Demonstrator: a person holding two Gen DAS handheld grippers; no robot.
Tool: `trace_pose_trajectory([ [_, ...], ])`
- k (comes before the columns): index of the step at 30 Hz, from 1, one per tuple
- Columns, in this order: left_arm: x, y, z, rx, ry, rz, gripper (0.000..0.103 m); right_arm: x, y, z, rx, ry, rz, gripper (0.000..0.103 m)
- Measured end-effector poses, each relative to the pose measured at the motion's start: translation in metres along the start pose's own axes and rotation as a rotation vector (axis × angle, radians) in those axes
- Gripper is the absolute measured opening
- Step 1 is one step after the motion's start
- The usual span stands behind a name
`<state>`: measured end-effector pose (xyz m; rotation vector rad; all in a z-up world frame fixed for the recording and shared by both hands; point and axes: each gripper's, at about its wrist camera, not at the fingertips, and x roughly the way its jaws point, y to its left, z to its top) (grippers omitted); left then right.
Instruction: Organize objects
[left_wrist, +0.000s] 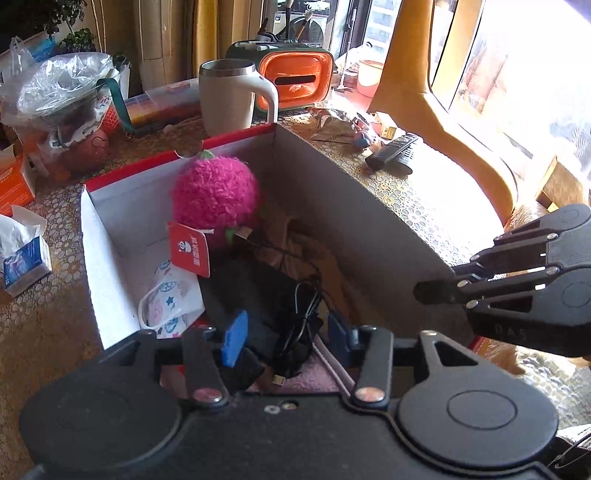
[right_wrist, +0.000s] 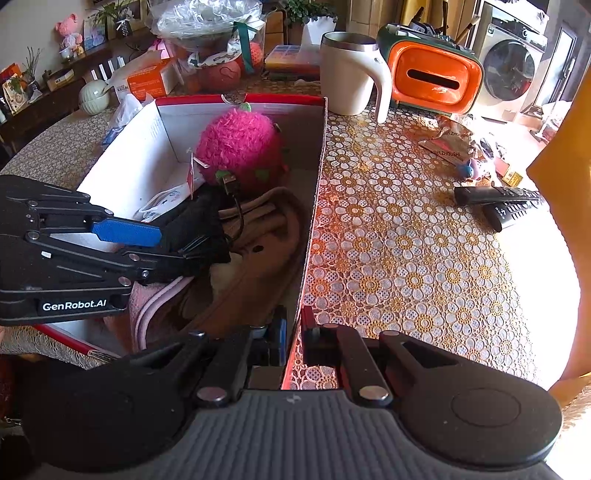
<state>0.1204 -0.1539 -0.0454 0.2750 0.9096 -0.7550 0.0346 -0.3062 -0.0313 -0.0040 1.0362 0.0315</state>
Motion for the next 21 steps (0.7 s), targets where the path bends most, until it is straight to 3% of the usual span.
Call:
trace_pose_trajectory([
  [4, -0.018, 0.005, -0.001, -0.006, -0.028, -0.006, 0.052, 0.000, 0.002, 0.000, -0.004, 0.001, -0.011, 0.007],
  [8, -0.042, 0.015, -0.004, -0.015, -0.075, 0.022, 0.068, 0.000, 0.003, 0.000, -0.005, 0.003, -0.016, 0.007],
  [10, -0.052, 0.023, -0.005, -0.024, -0.092, 0.031, 0.069, 0.000, 0.004, 0.000, -0.007, 0.005, -0.018, 0.007],
  [21, -0.090, 0.091, -0.012, -0.094, -0.158, 0.178, 0.095, 0.000, 0.006, 0.001, -0.019, 0.017, -0.023, 0.007],
])
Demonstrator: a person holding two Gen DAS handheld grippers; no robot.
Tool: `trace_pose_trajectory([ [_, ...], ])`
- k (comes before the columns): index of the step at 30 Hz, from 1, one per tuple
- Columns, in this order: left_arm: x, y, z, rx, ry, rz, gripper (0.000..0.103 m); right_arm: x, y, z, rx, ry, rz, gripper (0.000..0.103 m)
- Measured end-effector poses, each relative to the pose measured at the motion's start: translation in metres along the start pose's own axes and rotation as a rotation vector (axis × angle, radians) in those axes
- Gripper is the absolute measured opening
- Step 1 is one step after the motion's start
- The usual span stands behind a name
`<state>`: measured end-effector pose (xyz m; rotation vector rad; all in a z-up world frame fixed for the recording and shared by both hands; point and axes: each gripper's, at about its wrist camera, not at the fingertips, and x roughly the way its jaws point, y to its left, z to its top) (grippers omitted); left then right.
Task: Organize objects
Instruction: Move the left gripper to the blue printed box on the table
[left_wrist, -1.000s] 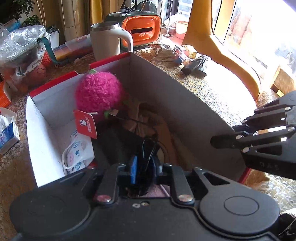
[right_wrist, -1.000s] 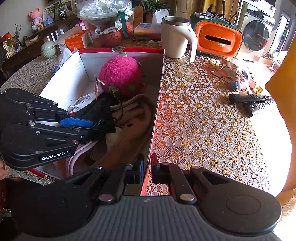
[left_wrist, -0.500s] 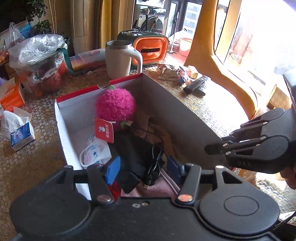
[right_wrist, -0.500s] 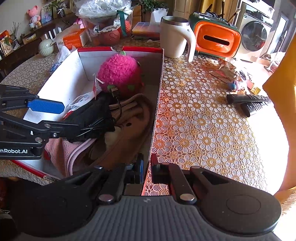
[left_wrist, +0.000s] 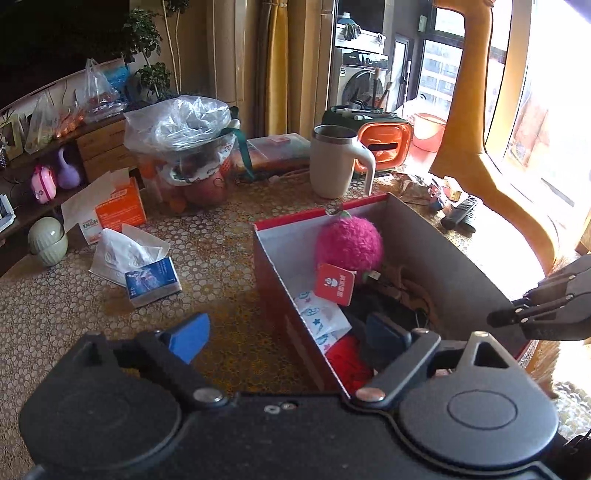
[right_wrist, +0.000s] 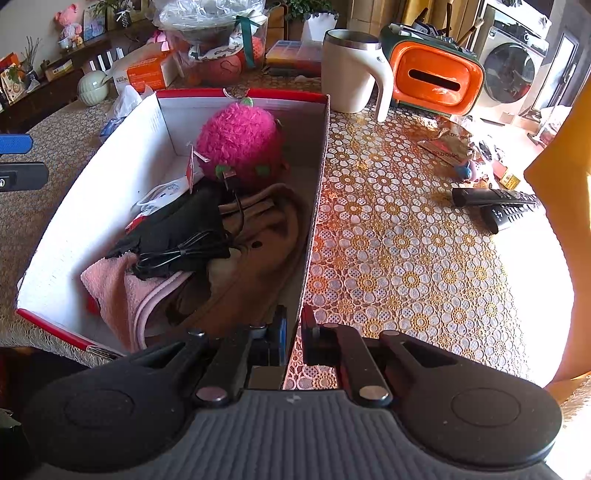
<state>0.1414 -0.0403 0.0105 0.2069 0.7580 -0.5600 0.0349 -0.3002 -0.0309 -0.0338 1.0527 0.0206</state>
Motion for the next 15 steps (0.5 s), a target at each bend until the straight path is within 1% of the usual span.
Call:
trace_pose_trajectory([
  [3, 0.003, 0.021, 0.004, -0.046, -0.012, 0.038, 0.101, 0.000, 0.000, 0.000, 0.001, 0.004, 0.003, 0.007],
  [6, 0.015, 0.040, 0.009, -0.082, -0.003, 0.096, 0.102, 0.000, 0.000, 0.001, -0.002, 0.009, 0.004, 0.007],
  [13, 0.055, 0.080, 0.021, -0.139, 0.018, 0.146, 0.102, 0.001, -0.002, 0.003, 0.013, 0.023, 0.017, 0.007],
  [15, 0.074, 0.090, 0.025, -0.151, 0.029, 0.157, 0.102, 0.001, -0.003, 0.004, 0.018, 0.025, 0.020, 0.007],
])
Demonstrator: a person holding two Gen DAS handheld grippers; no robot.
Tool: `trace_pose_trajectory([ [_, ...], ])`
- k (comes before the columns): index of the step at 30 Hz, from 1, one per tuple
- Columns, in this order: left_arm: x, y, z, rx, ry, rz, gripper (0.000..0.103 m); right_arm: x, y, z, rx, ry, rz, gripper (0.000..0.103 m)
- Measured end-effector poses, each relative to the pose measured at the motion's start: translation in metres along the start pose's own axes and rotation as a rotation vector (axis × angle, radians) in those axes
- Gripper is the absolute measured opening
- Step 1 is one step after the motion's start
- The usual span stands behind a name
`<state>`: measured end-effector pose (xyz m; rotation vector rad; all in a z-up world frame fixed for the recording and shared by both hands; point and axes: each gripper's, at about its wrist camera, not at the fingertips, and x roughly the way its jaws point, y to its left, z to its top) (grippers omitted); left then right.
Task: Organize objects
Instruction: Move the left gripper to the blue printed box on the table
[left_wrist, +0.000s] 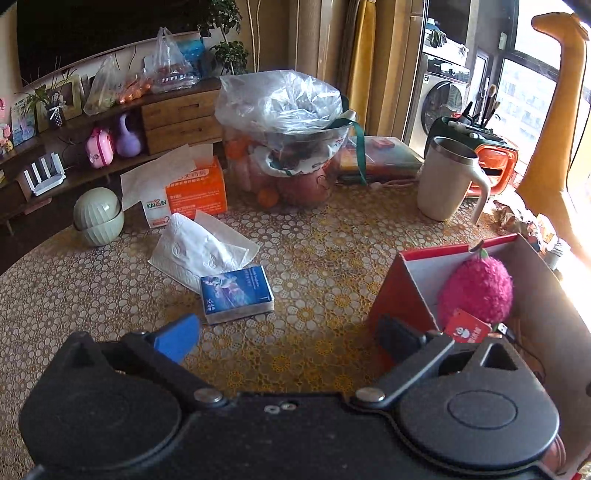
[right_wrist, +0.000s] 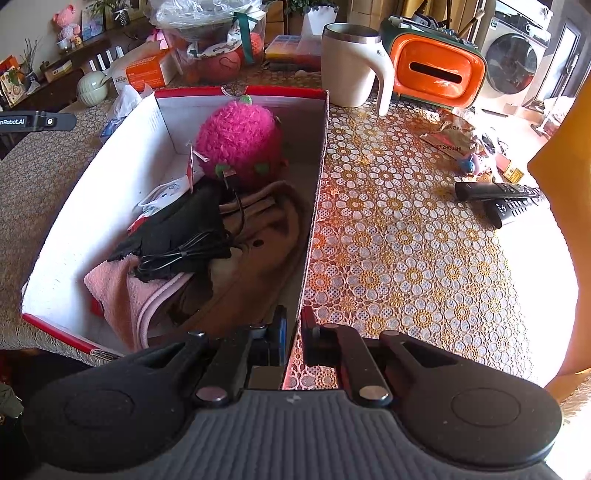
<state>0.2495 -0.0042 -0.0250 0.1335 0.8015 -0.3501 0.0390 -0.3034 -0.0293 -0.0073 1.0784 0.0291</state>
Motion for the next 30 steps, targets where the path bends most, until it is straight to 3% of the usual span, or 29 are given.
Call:
trace_pose_trajectory([
  [16, 0.117, 0.029, 0.016, -0.069, 0.085, 0.143, 0.100, 0.001, 0.002, -0.001, -0.014, -0.018, -0.006, 0.007],
  [26, 0.138, 0.033, 0.015, -0.089, 0.114, 0.148, 0.077, 0.004, -0.002, 0.000, 0.012, -0.006, 0.007, 0.007],
  [30, 0.132, 0.031, 0.014, -0.085, 0.098, 0.156, 0.075, 0.004, -0.002, -0.001, 0.014, -0.004, 0.006, 0.007],
])
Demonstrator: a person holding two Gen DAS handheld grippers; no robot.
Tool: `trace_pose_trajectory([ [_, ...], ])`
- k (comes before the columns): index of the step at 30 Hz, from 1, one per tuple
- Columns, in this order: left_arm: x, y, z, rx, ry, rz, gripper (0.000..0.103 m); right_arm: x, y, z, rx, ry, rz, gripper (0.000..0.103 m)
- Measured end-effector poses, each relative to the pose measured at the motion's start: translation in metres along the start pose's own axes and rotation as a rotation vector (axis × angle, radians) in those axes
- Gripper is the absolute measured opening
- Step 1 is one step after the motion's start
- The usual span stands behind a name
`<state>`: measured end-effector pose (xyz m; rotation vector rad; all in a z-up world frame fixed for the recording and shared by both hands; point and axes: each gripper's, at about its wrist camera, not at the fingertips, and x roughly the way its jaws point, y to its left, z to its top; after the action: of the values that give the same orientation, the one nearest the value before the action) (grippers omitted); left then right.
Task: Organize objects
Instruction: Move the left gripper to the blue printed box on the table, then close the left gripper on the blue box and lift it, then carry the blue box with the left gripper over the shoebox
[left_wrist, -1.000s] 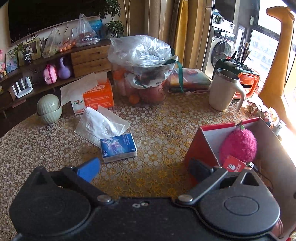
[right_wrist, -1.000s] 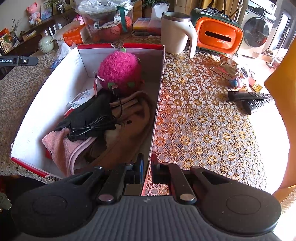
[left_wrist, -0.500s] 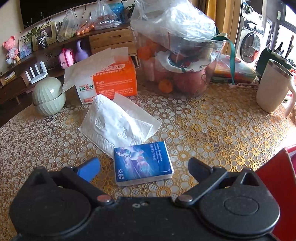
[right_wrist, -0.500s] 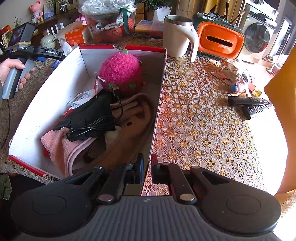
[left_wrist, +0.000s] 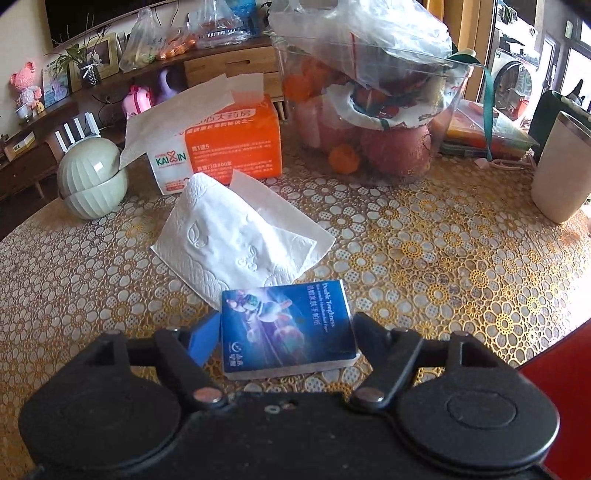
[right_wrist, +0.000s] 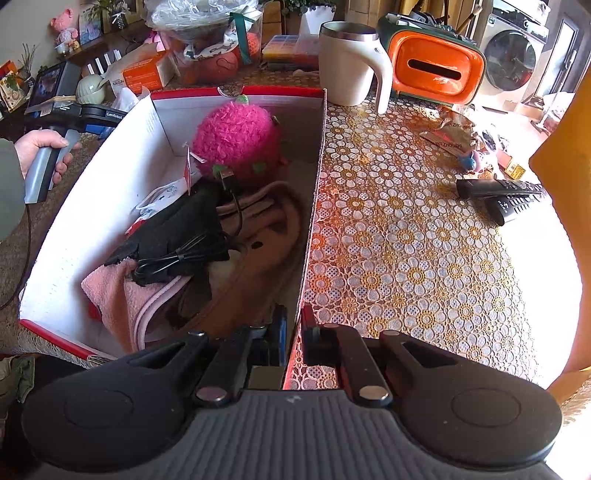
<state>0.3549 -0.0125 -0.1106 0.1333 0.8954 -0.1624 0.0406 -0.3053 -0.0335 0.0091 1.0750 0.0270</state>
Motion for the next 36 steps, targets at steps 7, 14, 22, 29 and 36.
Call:
trace_pose_trajectory([
  [7, -0.039, 0.002, -0.005, 0.003, -0.034, -0.032, 0.075, 0.003, -0.003, 0.000, 0.031, 0.006, 0.014, 0.007],
  [14, -0.098, -0.004, -0.010, 0.039, -0.071, -0.084, 0.075, 0.004, -0.011, 0.001, 0.078, 0.016, 0.043, 0.007],
  [22, -0.163, -0.033, -0.030, 0.138, -0.108, -0.173, 0.075, 0.000, -0.004, 0.002, 0.043, -0.001, 0.018, 0.007],
  [29, -0.209, -0.069, -0.058, 0.228, -0.121, -0.272, 0.075, -0.007, -0.001, 0.004, 0.021, -0.028, 0.000, 0.007],
  [36, -0.242, -0.109, -0.081, 0.328, -0.134, -0.351, 0.075, -0.007, 0.000, 0.001, 0.011, -0.043, -0.006, 0.005],
])
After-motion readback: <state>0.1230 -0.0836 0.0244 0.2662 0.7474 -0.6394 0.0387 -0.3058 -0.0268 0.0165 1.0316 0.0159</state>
